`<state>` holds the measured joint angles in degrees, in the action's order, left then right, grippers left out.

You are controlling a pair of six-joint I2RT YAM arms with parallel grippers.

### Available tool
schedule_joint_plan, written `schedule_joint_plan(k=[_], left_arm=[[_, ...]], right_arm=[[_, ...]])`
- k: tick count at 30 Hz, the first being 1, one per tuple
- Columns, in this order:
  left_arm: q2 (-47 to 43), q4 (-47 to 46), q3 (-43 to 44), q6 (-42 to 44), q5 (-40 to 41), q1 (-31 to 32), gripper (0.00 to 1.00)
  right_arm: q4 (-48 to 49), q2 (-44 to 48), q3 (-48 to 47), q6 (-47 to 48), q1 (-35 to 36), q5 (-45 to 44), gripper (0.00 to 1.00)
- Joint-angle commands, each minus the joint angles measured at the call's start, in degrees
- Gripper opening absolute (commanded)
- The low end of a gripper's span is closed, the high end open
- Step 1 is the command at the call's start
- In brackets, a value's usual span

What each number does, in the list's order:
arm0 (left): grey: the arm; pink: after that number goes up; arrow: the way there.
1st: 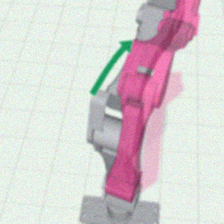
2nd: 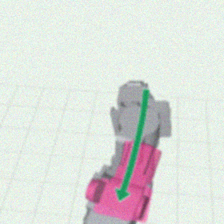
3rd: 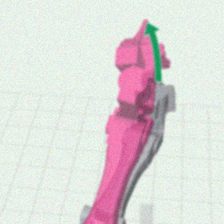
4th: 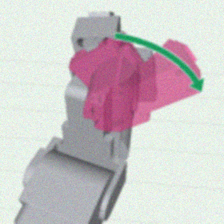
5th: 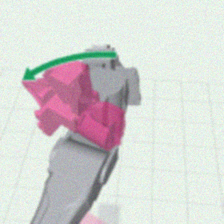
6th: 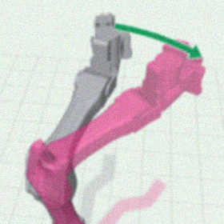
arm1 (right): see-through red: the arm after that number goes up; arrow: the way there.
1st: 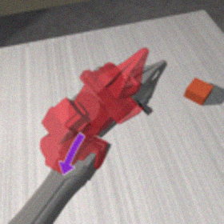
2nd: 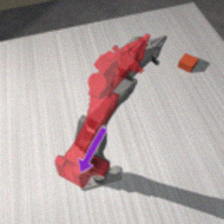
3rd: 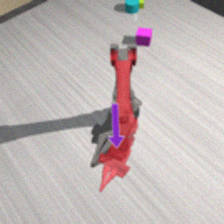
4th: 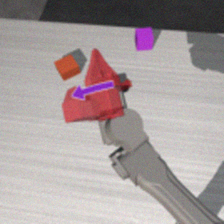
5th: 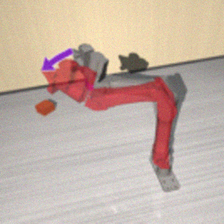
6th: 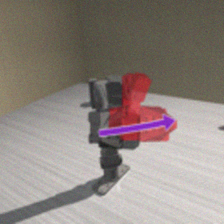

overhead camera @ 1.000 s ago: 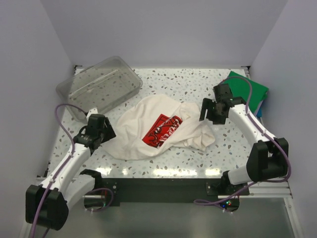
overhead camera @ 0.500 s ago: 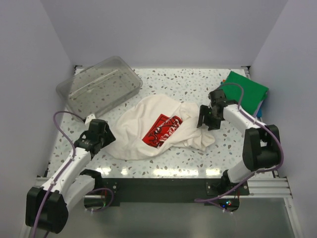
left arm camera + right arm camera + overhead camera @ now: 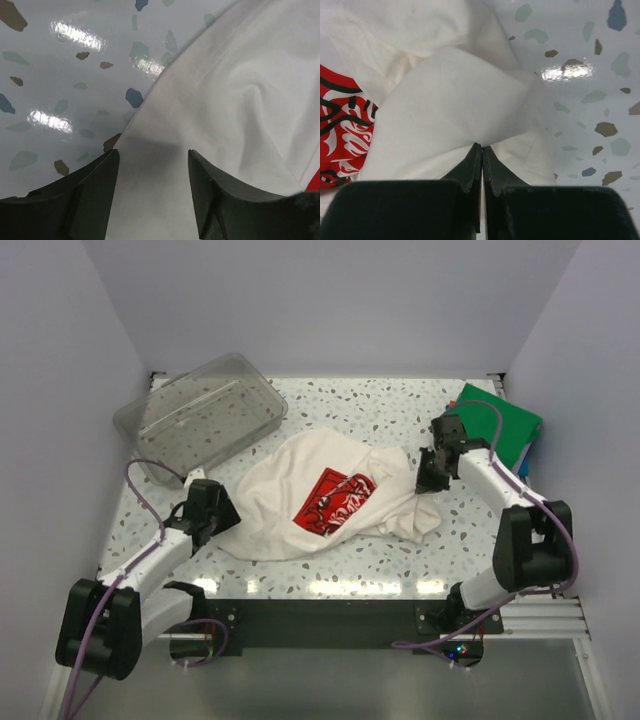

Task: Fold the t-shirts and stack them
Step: Flatten the tshirt out

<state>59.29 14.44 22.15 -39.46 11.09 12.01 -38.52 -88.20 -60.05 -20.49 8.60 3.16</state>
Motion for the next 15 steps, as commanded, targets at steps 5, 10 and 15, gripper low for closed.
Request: schedule_joint_plan(k=[5, 10, 15], left_arm=[[6.01, -16.78, -0.44, 3.69, -7.74, 0.99, 0.61], [7.33, -22.07, 1.4, 8.17, -10.83, 3.72, 0.61], [3.14, -24.28, 2.02, 9.75, -15.22, 6.0, 0.61]], right_arm=[[-6.65, 6.46, -2.0, 2.21, -6.83, -8.07, 0.0], [-7.36, 7.69, -0.33, 2.56, -8.42, -8.61, 0.0], [-7.01, 7.43, 0.99, 1.77, -8.42, -8.26, 0.0]])
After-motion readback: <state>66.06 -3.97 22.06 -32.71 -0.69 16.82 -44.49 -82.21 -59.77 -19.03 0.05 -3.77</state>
